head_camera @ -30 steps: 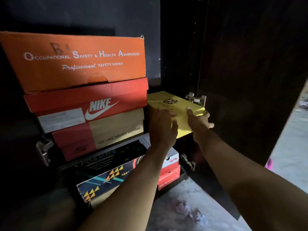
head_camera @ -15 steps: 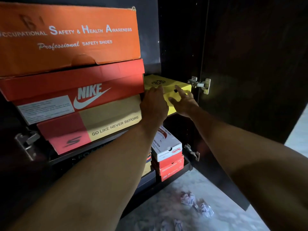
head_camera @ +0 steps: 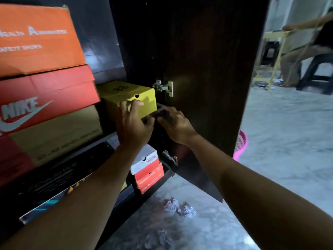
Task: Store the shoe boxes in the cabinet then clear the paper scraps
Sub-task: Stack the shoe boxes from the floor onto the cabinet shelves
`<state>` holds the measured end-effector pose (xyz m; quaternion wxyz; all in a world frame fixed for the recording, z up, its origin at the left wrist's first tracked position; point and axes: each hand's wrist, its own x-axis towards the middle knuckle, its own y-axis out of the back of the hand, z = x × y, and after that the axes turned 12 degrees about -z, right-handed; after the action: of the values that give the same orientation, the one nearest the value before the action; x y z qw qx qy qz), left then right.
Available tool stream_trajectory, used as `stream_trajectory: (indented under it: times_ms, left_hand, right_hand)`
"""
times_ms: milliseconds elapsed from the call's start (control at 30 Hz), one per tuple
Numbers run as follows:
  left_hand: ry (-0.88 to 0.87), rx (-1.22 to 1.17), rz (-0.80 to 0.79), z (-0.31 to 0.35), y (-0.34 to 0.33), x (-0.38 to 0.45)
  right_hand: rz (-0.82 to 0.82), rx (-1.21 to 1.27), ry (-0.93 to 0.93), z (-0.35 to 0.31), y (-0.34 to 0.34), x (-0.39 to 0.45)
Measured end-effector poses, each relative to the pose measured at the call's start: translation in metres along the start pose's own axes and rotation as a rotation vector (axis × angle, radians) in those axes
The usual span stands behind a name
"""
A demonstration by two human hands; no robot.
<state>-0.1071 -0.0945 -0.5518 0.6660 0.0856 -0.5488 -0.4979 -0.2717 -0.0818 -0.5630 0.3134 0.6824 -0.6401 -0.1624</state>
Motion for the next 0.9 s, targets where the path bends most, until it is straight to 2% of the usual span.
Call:
stream_trajectory:
  times_ms: [100,300,500,733,900]
  left_hand:
    - [-0.002,-0.085,-0.031,0.043,-0.022,-0.041]
    - [-0.139,-0.346,-0.267,0.151,-0.086,-0.124]
    - [-0.198,-0.561,-0.607,0.277,-0.149,-0.216]
    - [-0.229,-0.562,-1.058,0.419,-0.207,-0.33]
    - [-0.182,-0.594,-1.42,0.51,-0.237,-0.41]
  right_hand:
    - [0.013,-0.005,-0.028,0.027,0.019,-0.068]
    - [0.023,-0.024,-0.192,0.1,0.085,-0.222]
    - [0.276,0.043,-0.47,0.188,0.158,-0.37]
    - [0.578,-0.017,-0.731,0.262,0.218,-0.543]
    - [0.849,-0.05,-0.965,0.311,0.247,-0.656]
